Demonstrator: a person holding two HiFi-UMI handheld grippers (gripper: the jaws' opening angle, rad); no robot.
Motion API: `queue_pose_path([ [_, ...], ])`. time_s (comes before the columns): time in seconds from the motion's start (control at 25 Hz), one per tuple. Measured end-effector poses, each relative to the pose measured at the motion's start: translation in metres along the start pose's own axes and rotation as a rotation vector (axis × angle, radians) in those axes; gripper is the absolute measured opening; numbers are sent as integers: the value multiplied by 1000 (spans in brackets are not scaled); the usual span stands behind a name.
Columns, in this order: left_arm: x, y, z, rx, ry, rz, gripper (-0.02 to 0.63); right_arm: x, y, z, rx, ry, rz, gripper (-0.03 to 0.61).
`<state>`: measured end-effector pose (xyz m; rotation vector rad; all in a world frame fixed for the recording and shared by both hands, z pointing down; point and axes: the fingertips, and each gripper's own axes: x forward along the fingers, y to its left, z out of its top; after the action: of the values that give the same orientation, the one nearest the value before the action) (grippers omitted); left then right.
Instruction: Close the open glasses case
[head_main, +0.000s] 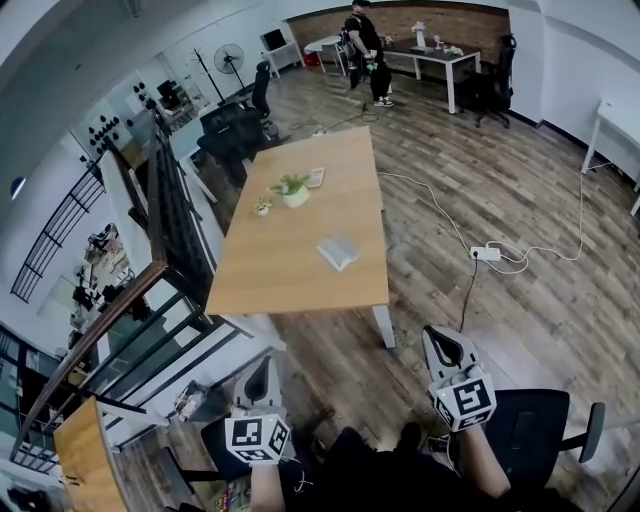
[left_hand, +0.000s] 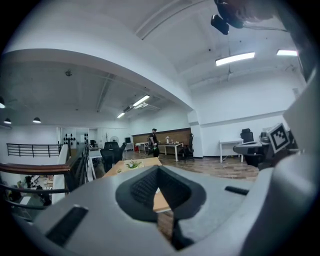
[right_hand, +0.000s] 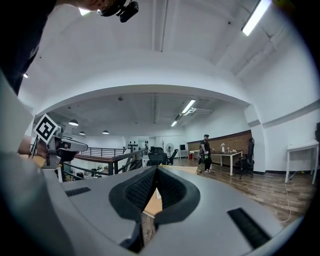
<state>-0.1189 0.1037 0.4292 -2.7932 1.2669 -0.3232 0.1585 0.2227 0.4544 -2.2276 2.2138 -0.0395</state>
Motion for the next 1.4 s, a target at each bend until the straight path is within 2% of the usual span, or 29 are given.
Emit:
queue_pose_path([
  [0.24, 4, -9, 14, 11, -19, 9, -2, -7, -5, 1, 10, -6, 15, 13],
  [0.68, 17, -17, 15, 37, -21, 4, -2, -7, -18, -8, 25, 22, 13, 13],
  [0.88, 32, -10, 12, 59, -11, -2, -2, 17, -11, -10, 3, 44, 25, 12],
  [1.04, 57, 0, 9, 61, -22, -28, -2, 41, -14, -8, -28, 77, 2, 12],
  [1.28, 111, 31, 13, 11, -87, -58, -2, 100, -19, 0, -95, 106, -58, 13],
  [1.4, 138, 51, 12, -11, -101, -62, -2, 137, -15, 17, -91, 103, -71, 12],
])
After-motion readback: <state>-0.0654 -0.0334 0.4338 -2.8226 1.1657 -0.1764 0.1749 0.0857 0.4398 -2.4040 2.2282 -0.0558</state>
